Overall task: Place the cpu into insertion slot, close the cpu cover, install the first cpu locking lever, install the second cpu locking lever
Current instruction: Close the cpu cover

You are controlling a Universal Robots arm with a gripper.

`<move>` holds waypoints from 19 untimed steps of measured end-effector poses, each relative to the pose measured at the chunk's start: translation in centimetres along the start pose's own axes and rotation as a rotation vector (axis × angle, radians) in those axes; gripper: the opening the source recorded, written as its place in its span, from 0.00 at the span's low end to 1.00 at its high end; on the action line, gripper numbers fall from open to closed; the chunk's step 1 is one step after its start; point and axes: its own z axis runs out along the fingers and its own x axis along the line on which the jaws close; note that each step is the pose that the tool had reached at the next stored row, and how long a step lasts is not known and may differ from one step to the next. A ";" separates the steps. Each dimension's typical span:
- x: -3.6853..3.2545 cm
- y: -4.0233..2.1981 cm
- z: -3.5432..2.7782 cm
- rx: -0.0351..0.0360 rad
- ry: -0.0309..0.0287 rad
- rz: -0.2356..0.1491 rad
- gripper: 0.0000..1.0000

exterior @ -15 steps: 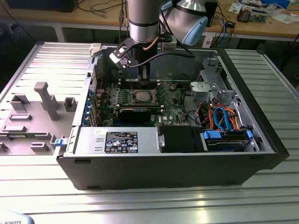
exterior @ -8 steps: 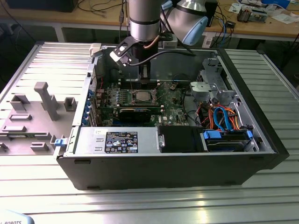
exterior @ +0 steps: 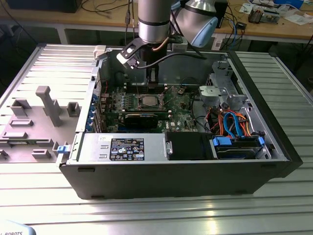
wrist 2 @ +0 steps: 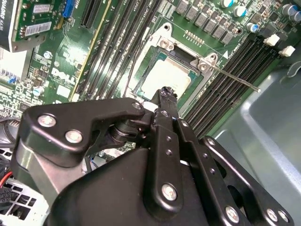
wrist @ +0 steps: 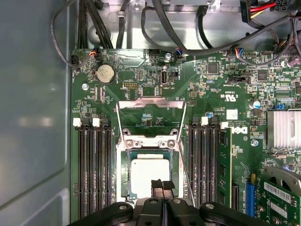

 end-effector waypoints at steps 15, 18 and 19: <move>-0.01 0.07 -0.54 0.0023 0.0002 0.000 0.11; -0.01 0.07 -0.61 0.0027 0.0001 0.000 0.11; -0.01 0.08 -0.66 0.0029 0.0000 0.000 0.11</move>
